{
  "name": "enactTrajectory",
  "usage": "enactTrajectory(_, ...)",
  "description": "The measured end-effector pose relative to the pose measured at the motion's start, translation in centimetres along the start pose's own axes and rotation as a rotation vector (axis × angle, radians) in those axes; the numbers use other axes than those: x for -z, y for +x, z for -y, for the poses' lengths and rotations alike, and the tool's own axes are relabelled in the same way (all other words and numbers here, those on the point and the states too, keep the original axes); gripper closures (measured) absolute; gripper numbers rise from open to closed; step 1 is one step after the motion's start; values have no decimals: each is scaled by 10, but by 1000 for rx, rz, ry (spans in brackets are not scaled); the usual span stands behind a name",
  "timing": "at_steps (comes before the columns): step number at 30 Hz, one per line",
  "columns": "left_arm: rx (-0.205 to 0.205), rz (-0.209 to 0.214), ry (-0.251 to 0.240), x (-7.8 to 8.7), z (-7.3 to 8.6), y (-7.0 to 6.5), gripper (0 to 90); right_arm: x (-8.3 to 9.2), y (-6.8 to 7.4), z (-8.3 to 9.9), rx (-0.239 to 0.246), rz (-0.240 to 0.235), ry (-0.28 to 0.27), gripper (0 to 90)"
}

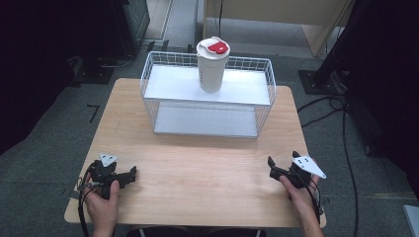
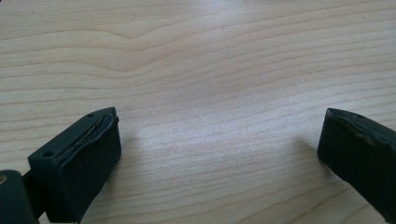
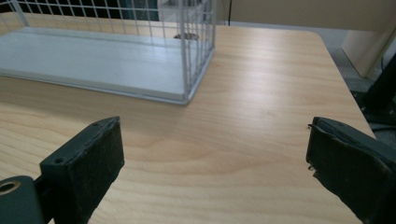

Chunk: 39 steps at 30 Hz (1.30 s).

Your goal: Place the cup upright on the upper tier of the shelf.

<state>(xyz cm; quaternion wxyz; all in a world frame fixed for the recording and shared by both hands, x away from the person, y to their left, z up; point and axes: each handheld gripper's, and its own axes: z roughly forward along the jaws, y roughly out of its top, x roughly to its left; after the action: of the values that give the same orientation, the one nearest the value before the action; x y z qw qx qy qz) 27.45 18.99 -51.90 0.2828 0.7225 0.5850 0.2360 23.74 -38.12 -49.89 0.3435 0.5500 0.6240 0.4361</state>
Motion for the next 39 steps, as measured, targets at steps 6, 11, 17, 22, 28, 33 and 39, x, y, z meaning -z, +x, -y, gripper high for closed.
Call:
enactTrajectory(6, 0, 0, 0, 0, 0, 0, 0, 9, -12, 13, -4, 28, 33, 42)
enactTrajectory(11, 0, 0, 0, 0, 0, 0, 0, 16, -20, 21, -7, 50, 48, 42)
enactTrajectory(17, 0, 0, 0, 0, 0, 0, 0, 23, -29, 30, 17, 99, 99, 43)
enactTrajectory(22, 0, 0, 0, 0, 0, 0, 0, 27, -35, 32, 17, 110, 141, 43)
enactTrajectory(28, 0, 0, 0, 0, 0, 0, 0, 30, -41, 36, 60, 96, 270, 43)
enactTrajectory(33, -2, 0, 2, 0, 0, 0, 0, 33, -41, 40, 73, 92, 342, 42)
enactTrajectory(39, 0, 0, 0, 0, 0, 0, 0, 40, -50, 43, 16, 72, 365, 41)
